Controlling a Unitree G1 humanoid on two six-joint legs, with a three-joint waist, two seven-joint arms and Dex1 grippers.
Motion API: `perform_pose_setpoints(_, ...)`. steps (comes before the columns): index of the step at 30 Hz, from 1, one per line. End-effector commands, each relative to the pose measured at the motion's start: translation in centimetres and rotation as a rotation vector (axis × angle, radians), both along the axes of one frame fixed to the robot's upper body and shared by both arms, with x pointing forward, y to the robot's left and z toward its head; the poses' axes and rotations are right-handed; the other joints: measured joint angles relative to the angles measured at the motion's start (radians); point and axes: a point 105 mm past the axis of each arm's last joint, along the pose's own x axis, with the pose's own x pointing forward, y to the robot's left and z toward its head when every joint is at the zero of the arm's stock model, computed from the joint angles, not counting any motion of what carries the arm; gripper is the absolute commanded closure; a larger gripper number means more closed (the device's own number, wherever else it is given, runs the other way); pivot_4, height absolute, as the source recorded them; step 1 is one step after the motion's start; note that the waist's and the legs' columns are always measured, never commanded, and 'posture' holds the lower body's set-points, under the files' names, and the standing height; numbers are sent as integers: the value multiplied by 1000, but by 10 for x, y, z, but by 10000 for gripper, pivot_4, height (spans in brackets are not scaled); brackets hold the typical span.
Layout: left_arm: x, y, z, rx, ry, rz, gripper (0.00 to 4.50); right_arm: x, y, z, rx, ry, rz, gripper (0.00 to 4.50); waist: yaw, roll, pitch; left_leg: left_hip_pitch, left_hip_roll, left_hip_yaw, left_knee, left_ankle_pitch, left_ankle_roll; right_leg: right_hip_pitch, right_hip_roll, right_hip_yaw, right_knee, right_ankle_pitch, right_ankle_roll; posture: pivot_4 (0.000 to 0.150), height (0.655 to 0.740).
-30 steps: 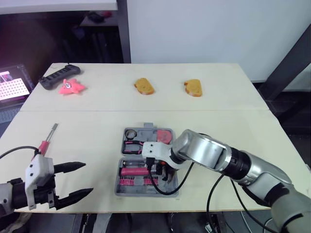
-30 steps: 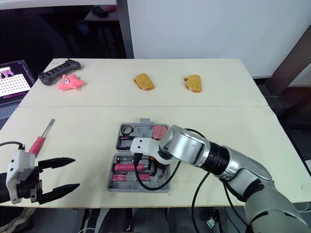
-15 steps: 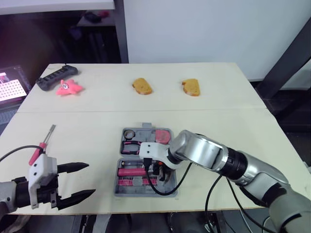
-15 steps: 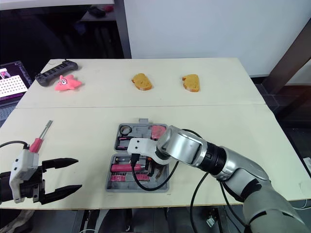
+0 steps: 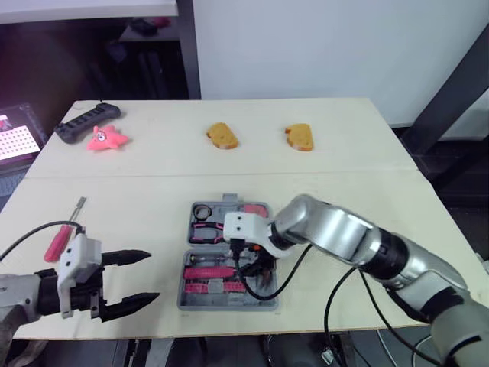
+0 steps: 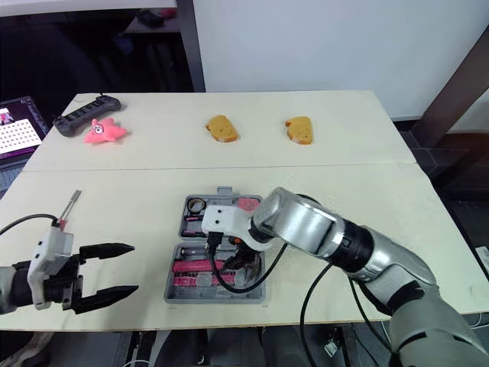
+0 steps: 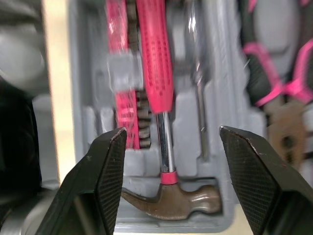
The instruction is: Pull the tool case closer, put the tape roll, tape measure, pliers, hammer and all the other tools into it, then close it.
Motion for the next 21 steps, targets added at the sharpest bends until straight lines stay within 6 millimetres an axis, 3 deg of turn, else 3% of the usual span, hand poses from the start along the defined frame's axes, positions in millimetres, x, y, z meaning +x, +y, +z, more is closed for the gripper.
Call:
perform_pose_setpoints(1, 1, -6, 8, -9, -16, -35, 0, 7, 0, 14, 176, -162, 8, 12686, 1, 0, 0, 0, 0, 0, 1, 0, 0, 0, 0, 0, 0, 0, 0, 1500, 7150)
perform_pose_setpoints(4, 2, -7, 9, -5, -16, -52, 0, 3, -4, 4, 219, -157, 55, 12686, 1, 0, 0, -1, 0, 0, 1, 0, 0, 0, 0, 0, 0, 0, 0, 1500, 7150)
perform_pose_setpoints(7, 4, -7, 10, 4, -16, -71, 0, -4, 0, -11, 243, -68, 75, 20675, -4, 0, 0, 0, 0, 0, 1, 0, 0, 0, 0, 0, 0, 0, 0, 1500, 7150)
perform_pose_setpoints(12, 6, -6, 14, 17, -23, -84, 0, 2, 13, -22, 306, -59, 74, 44728, -2, 0, 0, 0, 0, -1, 1, 0, 0, 0, 1, 0, 0, 1, 1, 1500, 7150)
perform_pose_setpoints(21, 3, -5, 12, 35, -22, -82, 0, 3, 19, -58, 254, -7, 63, 44728, -1, -1, 0, 0, 0, 0, 1, 0, 0, 1, 0, 0, 0, 0, 0, 1500, 7150)
